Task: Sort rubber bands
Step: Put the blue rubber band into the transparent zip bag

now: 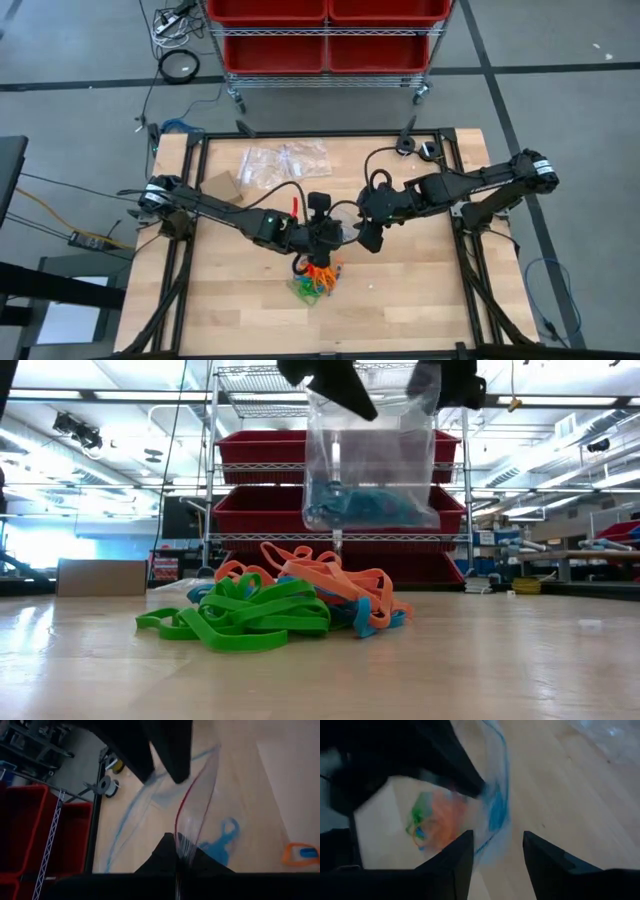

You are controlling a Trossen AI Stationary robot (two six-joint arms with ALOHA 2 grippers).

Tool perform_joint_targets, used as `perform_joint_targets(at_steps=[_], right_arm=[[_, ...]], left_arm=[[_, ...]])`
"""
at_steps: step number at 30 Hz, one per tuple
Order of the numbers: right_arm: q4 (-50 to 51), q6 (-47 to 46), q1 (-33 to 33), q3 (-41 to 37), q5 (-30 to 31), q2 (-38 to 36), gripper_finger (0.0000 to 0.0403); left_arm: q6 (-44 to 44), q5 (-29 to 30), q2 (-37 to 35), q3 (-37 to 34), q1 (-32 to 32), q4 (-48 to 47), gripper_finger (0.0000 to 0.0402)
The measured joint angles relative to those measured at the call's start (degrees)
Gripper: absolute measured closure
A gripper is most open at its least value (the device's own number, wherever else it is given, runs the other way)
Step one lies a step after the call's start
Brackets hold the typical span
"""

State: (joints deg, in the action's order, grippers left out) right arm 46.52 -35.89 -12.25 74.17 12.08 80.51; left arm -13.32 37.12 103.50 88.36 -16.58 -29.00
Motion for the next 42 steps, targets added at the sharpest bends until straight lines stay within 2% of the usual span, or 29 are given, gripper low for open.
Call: perform_joint_targets(at_steps=[6, 18, 26, 35, 42], right_arm=[[-0.81, 0.24, 0.02, -1.51, -0.01, 0.01, 0.0249], [-4.67, 2.35, 0.04, -1.5, -1.53, 0.0, 0.0308], [-4.83, 4.88, 0.02, -1.5, -2.03, 0.0, 0.0395], [-4.43, 5.02, 0.82, -1.5, 0.21, 0.0, 0.0402], [-4.5, 5.47, 2.81, -1.5, 0.3, 0.0, 0.0402]], left_arm=[[-1.31, -0.17, -0.06, 0.78, -0.72, 0.29, 0.0401], [-1.05, -1.22, -0.06, 0.89, -0.79, -0.36, 0.0401], [-1.03, -0.67, -0.06, 0.89, -0.97, -0.4, 0.0401], [-3.11, -2.53, -0.06, 0.89, -2.79, -0.43, 0.0401], [-3.97, -9.53, -0.04, 0.89, -3.58, -0.52, 0.0397]])
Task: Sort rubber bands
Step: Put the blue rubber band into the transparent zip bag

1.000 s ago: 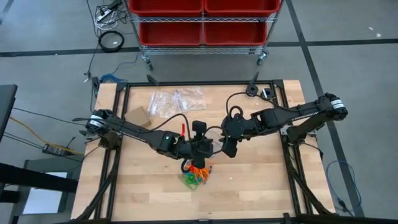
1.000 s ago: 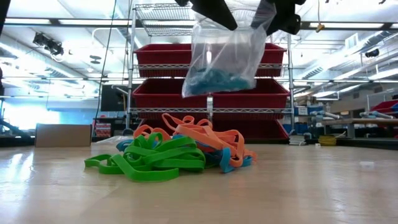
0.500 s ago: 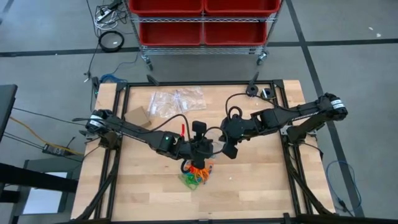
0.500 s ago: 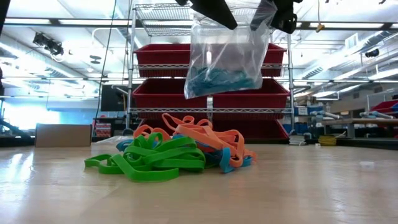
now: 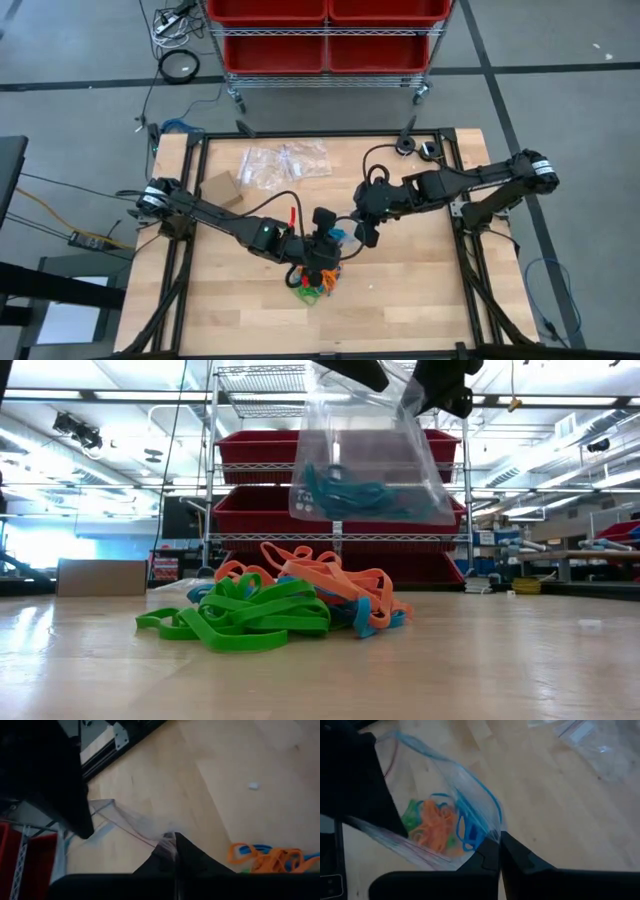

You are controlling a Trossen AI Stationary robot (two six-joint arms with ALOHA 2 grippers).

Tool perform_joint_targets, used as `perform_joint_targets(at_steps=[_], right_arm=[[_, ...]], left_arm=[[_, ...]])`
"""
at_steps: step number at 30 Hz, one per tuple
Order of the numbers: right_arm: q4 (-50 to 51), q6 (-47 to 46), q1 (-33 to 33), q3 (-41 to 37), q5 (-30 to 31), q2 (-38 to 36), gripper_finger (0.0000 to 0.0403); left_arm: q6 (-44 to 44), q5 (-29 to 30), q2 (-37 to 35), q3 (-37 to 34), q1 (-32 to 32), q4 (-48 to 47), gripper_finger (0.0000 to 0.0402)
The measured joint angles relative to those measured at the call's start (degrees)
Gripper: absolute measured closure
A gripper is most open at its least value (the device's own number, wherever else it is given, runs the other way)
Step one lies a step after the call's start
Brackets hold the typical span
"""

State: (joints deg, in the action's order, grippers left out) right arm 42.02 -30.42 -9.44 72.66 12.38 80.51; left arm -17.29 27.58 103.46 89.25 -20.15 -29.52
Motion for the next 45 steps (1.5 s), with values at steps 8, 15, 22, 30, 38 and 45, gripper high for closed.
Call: perform_joint_targets(at_steps=[8, 15, 22, 30, 38, 45], right_arm=[[-1.66, 0.89, 0.56, 0.0, 0.31, 0.0, 0.0403], [-4.37, 1.67, 0.56, 0.0, 0.26, 0.0, 0.0403], [-1.25, 2.05, 0.99, 0.0, 3.36, 0.0, 0.0403], [0.96, 2.22, 1.61, 0.0, 5.7, 0.0, 0.0403], [0.81, 2.29, 1.64, 0.0, 5.72, 0.0, 0.0403], [0.46, 2.19, 1.63, 0.0, 4.94, 0.0, 0.0403]], left_arm=[[3.41, -1.85, 0.0, 0.0, 0.12, 0.33, 0.0334], [5.67, 1.87, -0.03, 0.0, 0.96, 3.26, 0.0244], [6.2, 5.45, -4.05, 0.0, -0.26, 3.71, 0.0187], [20.54, 5.41, -6.56, -0.41, -5.09, -9.23, 0.0185], [35.39, 3.63, -6.28, -14.14, -10.25, -8.17, 0.0195], [44.38, 0.8, -6.27, -31.44, -10.72, 8.77, 0.0209]])
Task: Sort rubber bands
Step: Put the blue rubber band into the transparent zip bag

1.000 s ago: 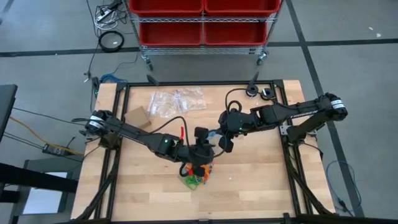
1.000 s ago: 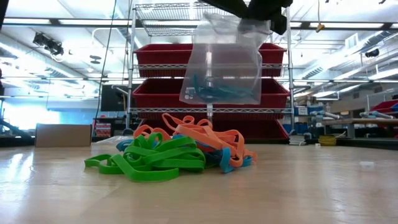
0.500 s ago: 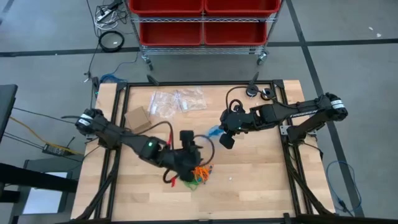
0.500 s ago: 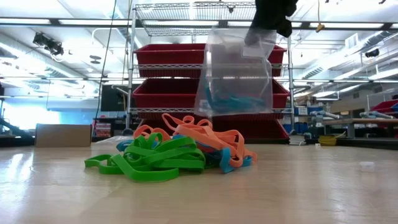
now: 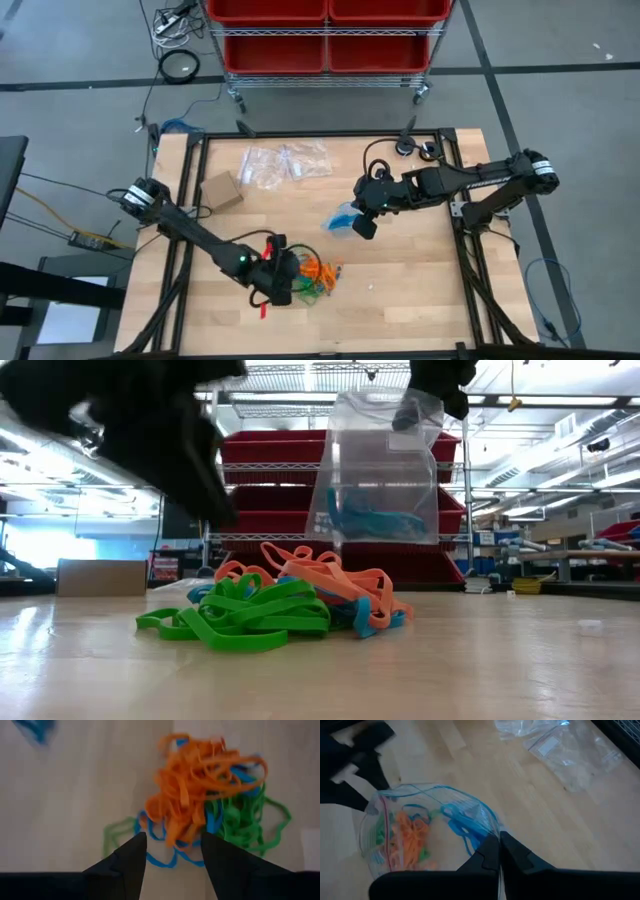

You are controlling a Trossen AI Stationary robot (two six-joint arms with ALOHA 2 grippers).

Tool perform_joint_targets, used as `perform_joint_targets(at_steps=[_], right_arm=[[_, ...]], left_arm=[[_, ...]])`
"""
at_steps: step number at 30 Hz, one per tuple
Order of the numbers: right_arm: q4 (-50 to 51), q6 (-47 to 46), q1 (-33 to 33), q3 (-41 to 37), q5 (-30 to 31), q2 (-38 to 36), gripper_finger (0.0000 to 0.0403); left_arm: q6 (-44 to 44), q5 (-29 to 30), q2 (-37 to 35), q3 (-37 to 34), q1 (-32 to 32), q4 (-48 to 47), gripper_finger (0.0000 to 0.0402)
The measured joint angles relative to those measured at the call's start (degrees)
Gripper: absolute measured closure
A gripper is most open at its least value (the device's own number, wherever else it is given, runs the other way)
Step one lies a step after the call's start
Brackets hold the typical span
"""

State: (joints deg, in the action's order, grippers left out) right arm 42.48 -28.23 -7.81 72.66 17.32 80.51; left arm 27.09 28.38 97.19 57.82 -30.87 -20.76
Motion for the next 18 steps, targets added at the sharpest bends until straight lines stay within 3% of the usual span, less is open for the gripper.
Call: perform_joint_targets(at_steps=[4, 9, 13, 18], right_arm=[[0.0, -0.04, 0.0, 0.0, -0.75, 0.0, 0.0403], [-0.3, -0.06, 0.01, 0.0, -0.95, 0.0, 0.0403], [-0.4, -0.11, 0.01, 0.0, -0.96, 0.0, 0.0403], [-0.44, -0.13, -0.04, 0.0, -0.99, 0.0, 0.0403]], left_arm=[[2.71, -1.27, 0.02, -6.01, -1.27, 8.77, 0.0225], [4.89, -1.37, 0.0, -9.92, -2.17, 12.61, 0.0245], [3.88, -3.21, 0.0, -12.36, -2.51, 20.02, 0.026], [1.57, -2.95, 1.3, -12.74, -2.18, 22.21, 0.0277]])
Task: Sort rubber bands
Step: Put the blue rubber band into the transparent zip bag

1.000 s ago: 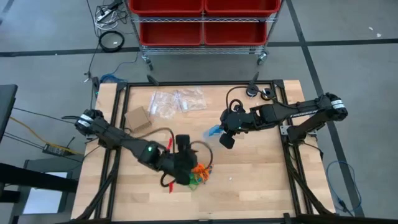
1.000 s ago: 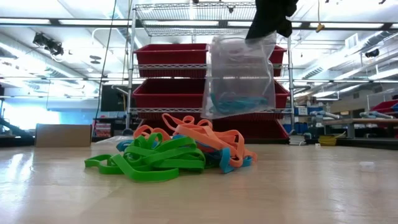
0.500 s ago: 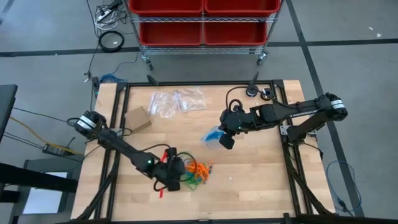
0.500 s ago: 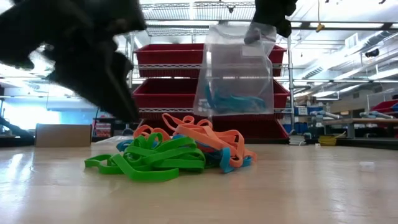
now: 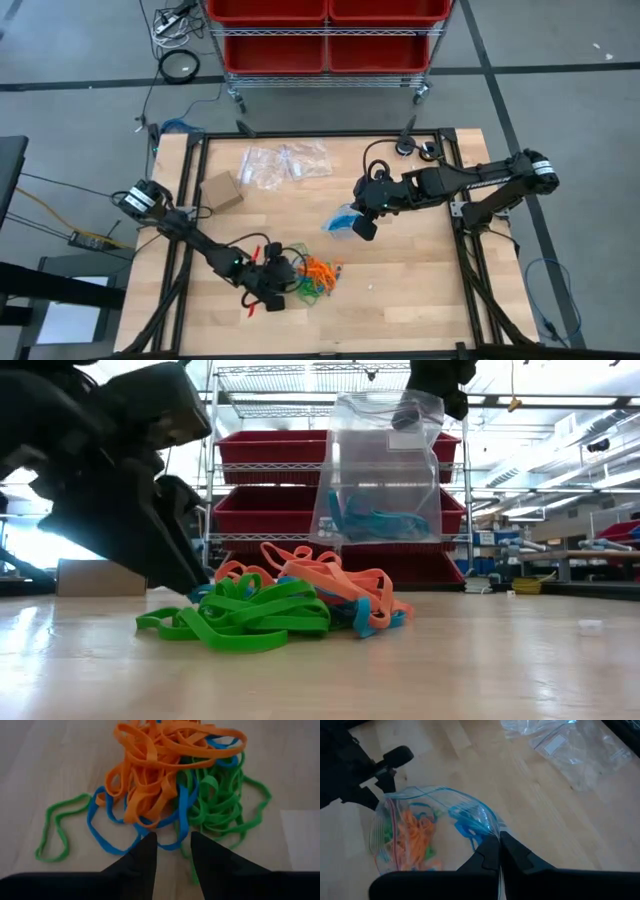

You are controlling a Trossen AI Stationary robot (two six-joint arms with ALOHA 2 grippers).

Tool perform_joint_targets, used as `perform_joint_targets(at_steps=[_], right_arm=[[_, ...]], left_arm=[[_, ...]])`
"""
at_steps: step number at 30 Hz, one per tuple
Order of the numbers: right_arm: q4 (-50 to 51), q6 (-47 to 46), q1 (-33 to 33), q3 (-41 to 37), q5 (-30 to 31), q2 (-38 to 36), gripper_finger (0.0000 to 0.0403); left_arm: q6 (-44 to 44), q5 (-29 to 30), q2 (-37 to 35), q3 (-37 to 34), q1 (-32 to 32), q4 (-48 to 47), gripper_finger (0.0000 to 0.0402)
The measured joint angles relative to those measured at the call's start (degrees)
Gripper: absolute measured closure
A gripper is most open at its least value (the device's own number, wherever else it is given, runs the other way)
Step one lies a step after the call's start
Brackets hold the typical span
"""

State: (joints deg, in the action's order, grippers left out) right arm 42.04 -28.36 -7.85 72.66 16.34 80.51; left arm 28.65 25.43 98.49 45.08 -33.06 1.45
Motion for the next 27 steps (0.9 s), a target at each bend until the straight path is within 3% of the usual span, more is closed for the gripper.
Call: perform_joint_targets(at_steps=[11, 16, 21, 27], right_arm=[[-0.39, 0.01, 0.0, 0.0, 0.02, 0.0, 0.0403], [-0.34, 0.07, 0.0, 0.02, 0.02, 0.0, 0.0403], [-0.31, 0.2, 0.0, 0.02, 0.04, 0.0, 0.0403], [-0.24, 0.2, 0.0, 0.02, 0.03, 0.0, 0.0403]], left_arm=[[-2.61, -0.66, 3.57, 0.0, 2.54, 4.45, 0.0314], [-4.5, -0.66, 3.57, 1.67, 2.56, 4.55, 0.0382], [-8.74, -1.07, 3.15, 7.66, 1.92, -0.34, 0.0397], [-15.15, 0.02, 2.35, 19.62, 0.68, -13.67, 0.0399]])
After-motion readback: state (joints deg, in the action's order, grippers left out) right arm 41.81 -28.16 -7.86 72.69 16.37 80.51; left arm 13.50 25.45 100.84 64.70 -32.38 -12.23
